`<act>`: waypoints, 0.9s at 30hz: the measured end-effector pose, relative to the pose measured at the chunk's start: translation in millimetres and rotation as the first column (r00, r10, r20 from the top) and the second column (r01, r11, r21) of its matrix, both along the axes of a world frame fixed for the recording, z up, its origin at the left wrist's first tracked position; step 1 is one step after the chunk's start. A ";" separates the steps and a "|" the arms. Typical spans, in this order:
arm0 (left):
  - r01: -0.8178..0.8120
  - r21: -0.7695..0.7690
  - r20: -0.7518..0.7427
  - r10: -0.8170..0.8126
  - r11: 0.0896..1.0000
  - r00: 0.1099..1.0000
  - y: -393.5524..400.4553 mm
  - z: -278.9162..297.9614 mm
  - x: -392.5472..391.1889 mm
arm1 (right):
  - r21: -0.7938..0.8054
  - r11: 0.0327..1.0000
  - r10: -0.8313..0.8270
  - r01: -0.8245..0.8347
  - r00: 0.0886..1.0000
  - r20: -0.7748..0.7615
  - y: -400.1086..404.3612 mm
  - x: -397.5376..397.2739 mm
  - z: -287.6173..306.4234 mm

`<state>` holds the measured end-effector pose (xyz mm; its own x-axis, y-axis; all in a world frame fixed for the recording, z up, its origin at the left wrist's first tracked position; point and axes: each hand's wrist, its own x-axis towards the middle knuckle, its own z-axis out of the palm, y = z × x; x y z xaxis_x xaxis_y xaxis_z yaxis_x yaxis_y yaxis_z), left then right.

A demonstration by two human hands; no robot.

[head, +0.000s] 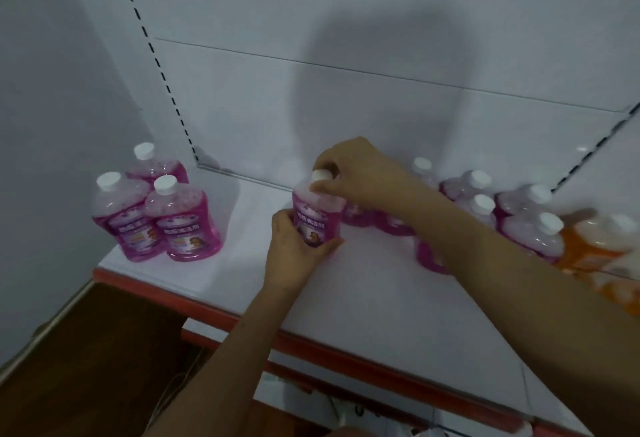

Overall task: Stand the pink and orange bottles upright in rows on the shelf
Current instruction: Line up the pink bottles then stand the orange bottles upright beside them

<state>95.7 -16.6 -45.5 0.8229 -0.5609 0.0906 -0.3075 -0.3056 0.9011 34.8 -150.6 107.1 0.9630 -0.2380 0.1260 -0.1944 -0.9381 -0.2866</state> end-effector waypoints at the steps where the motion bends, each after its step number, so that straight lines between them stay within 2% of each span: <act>1: 0.082 -0.004 -0.055 -0.082 0.997 0.995 -4.2 1.7 -1.9 | 0.014 1.000 -0.002 0.002 1.000 0.007 -10.4 -12.9 3.7; 4: 0.290 0.025 -0.116 -0.286 0.957 0.951 -17.7 4.5 -9.5 | 0.024 1.000 -0.004 0.004 1.000 0.027 -36.4 -49.2 10.8; 7: 0.333 0.048 -0.104 -0.327 0.942 0.939 -37.1 4.0 -23.8 | -0.025 1.000 -0.010 0.010 1.000 -0.003 -53.2 -73.7 10.3; 15: 0.317 0.103 -0.020 -0.316 0.943 0.948 -78.7 -5.5 -51.7 | -0.083 0.994 -0.070 0.065 0.996 -0.051 -72.1 -105.2 -3.8; 18: 0.292 0.109 0.023 -0.296 0.950 0.955 -80.5 -8.8 -56.5 | -0.089 0.991 -0.103 0.100 0.994 -0.026 -77.1 -111.6 -11.2; 23: 0.237 0.143 0.118 -0.254 0.961 0.960 -68.4 -9.0 -64.0 | -0.071 0.991 -0.113 0.112 0.994 -0.010 -78.3 -108.3 -18.9; 27: 0.134 0.074 0.195 -0.146 0.988 0.970 -32.7 5.0 -63.9 | -0.080 0.995 -0.056 0.062 0.995 0.082 -59.7 -83.0 -12.7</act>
<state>31.8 -49.3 -40.4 0.7047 -0.6785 0.2075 -0.5223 -0.2981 0.7990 -48.2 -210.3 94.5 0.9339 -0.2798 0.2227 -0.2299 -0.9467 -0.2257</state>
